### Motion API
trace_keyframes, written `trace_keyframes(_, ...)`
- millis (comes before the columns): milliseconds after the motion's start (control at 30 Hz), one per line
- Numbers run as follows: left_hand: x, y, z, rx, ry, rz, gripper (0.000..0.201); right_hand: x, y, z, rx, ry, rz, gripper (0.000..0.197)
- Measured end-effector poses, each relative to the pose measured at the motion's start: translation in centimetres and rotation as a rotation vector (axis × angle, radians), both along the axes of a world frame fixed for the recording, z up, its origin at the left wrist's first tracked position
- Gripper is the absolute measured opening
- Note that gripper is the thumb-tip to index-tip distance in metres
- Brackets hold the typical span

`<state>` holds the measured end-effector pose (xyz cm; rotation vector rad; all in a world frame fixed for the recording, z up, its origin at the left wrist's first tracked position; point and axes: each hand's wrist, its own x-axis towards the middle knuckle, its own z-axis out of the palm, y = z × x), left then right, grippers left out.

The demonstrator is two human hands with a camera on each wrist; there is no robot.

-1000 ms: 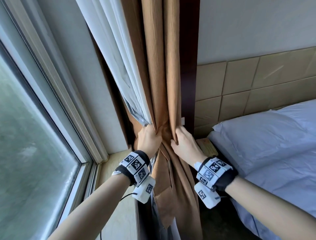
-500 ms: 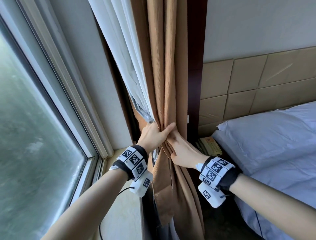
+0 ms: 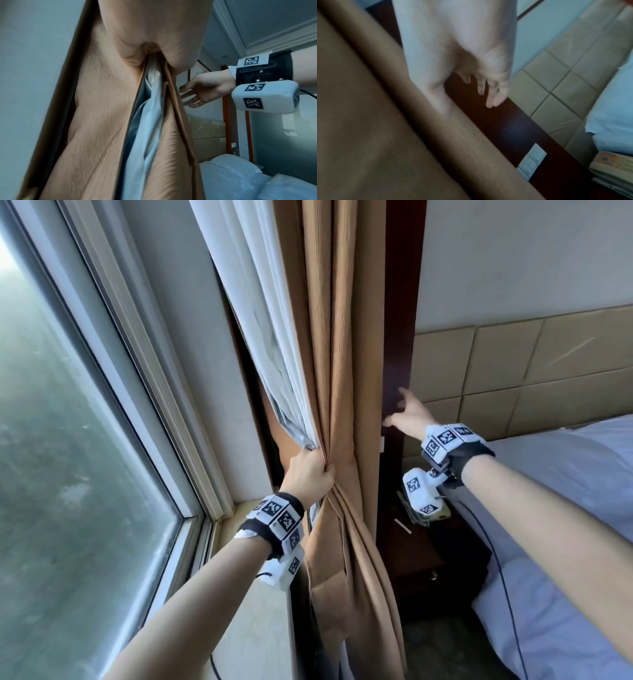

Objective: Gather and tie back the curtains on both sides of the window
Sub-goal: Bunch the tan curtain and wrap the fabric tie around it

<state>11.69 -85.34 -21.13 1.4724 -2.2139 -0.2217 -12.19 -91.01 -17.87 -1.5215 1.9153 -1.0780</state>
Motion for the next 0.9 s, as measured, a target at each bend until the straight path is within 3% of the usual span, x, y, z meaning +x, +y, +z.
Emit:
trace_keyframes(67, -0.4, 0.2, 0.7, -0.014, -0.003, 0.005, 0.038, -0.4, -1.7, 0.2, 0.118, -0.059, 0.061, 0.110)
trace_keyframes(167, -0.7, 0.2, 1.2, 0.004, -0.013, 0.005, 0.039, 0.0, -3.1, -0.1, 0.154, -0.062, 0.107, 0.116)
trace_keyframes(367, -0.7, 0.1, 1.3, 0.044, -0.001, -0.009, 0.025, 1.6, -2.6, -1.3, 0.037, -0.185, 0.127, 0.080)
trace_keyframes(500, -0.4, -1.0, 0.7, 0.024, 0.020, -0.007, 0.020, 3.0, -0.3, -1.8, 0.025, -0.043, 0.107, 0.029)
trace_keyframes(600, -0.1, -1.6, 0.4, 0.018, 0.053, -0.006, 0.019, 4.0, 2.5, -3.1, -0.041, 0.127, 0.113, 0.003)
trace_keyframes(700, 0.1, -2.2, 0.1, -0.005, 0.078, -0.010, 0.021, 4.5, 5.5, -4.3, -0.126, 0.223, 0.081, 0.010)
trace_keyframes(900, -0.2, -2.3, 0.0, -0.048, 0.052, -0.014, 0.015, 4.4, 10.0, -4.6, -0.237, 0.164, -0.009, 0.025)
